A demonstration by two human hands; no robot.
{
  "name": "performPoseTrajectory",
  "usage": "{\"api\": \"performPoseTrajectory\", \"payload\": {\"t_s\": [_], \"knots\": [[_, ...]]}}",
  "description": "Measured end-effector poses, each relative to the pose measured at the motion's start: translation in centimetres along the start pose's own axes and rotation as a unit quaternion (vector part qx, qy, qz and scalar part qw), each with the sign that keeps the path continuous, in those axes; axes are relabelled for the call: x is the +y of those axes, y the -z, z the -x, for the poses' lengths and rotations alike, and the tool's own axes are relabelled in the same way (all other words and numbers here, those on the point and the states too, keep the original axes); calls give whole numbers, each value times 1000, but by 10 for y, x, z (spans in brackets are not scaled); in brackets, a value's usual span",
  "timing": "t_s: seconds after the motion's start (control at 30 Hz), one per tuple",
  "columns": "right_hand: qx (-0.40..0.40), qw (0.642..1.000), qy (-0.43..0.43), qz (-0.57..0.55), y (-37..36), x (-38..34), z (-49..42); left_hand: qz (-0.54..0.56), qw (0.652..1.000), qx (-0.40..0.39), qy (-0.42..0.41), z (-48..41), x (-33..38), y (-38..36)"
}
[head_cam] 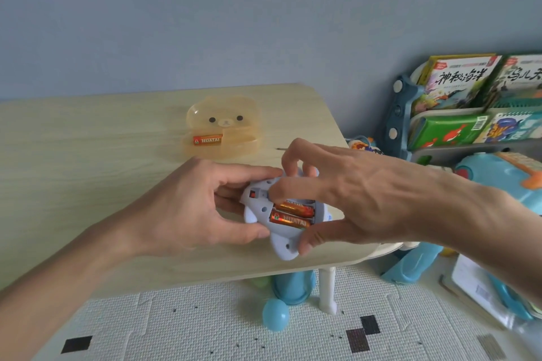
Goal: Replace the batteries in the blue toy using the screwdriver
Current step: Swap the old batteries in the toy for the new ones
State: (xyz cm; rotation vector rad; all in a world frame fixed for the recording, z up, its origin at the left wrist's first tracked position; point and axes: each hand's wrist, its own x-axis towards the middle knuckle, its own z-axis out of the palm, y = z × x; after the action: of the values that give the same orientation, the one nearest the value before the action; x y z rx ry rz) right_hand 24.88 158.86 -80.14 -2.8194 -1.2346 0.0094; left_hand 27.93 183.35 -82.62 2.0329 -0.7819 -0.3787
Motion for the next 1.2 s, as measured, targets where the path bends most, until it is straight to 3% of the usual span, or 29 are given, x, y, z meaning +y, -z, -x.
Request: {"api": "performPoseTrajectory", "payload": {"t_s": [0.73,0.97,1.2], "knots": [[-24,999,-23,-33,10,-6,-1,-16,1000,-14,-7,0,8,2],[54,998,-38,-3,1,-6,1,-16,1000,-13,-3,1,5,0],[155,978,-95,-99,-13,-1,3,-11,1000,14,4,1,0,-3]]}}
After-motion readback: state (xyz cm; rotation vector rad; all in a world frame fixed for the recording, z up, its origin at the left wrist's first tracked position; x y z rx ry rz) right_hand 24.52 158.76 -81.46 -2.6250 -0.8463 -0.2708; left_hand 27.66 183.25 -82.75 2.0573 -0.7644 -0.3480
